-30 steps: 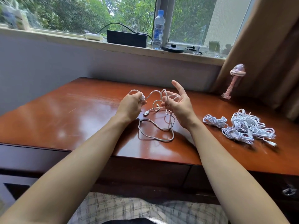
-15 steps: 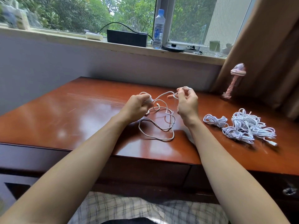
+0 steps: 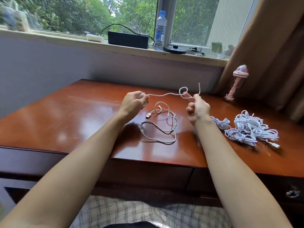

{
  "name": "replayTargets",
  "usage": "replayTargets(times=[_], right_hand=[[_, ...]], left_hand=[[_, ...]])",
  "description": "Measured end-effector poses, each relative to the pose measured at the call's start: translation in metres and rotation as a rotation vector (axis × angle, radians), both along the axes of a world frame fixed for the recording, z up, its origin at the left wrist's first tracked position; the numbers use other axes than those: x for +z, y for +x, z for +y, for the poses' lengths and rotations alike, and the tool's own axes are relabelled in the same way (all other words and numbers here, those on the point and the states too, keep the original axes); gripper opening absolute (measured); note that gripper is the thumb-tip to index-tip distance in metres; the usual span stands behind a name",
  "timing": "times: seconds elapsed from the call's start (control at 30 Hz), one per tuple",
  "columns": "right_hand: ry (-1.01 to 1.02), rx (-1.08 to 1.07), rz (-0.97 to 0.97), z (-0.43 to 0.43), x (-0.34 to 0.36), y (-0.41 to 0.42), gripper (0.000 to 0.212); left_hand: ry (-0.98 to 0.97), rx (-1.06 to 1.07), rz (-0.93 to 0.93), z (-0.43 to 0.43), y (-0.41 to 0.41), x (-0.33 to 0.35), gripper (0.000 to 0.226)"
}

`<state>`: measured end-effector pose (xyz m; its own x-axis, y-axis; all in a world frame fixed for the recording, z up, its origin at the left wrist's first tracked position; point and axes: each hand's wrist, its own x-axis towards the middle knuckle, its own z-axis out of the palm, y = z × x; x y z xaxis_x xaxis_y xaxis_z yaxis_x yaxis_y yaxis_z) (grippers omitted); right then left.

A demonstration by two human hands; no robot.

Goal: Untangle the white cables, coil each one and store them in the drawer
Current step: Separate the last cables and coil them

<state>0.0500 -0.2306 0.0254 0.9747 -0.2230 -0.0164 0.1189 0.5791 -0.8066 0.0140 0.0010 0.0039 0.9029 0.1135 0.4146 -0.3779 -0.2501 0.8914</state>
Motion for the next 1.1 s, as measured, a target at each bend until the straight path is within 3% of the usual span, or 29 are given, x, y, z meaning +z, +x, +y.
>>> replayTargets(times=[0.13, 0.33, 0.4, 0.5, 0.67, 0.93, 1.1], right_hand=[[-0.143, -0.034, -0.001, 0.003, -0.005, 0.004, 0.008], [-0.176, -0.101, -0.048, 0.003, -0.008, 0.004, 0.013], [-0.288, -0.062, -0.101, 0.005, -0.009, 0.002, 0.011], [-0.542, -0.008, -0.184, 0.01, -0.01, -0.001, 0.025], [-0.828, -0.058, -0.375, 0.017, -0.016, -0.005, 0.023], [-0.771, 0.08, -0.456, 0.02, -0.018, -0.005, 0.052], [-0.766, 0.021, -0.504, 0.019, -0.016, -0.008, 0.049]], left_hand=[[-0.067, 0.068, 0.018, 0.001, 0.001, 0.0, 0.021], [-0.145, 0.163, 0.0, 0.005, 0.004, 0.001, 0.019], [-0.147, 0.163, -0.008, 0.004, 0.004, 0.001, 0.016], [-0.145, 0.143, -0.025, 0.003, 0.0, 0.001, 0.015], [-0.165, 0.041, -0.004, -0.002, -0.009, 0.007, 0.016], [-0.246, -0.198, 0.089, -0.014, -0.015, 0.01, 0.016], [-0.33, -0.216, 0.097, -0.018, -0.015, 0.012, 0.017]])
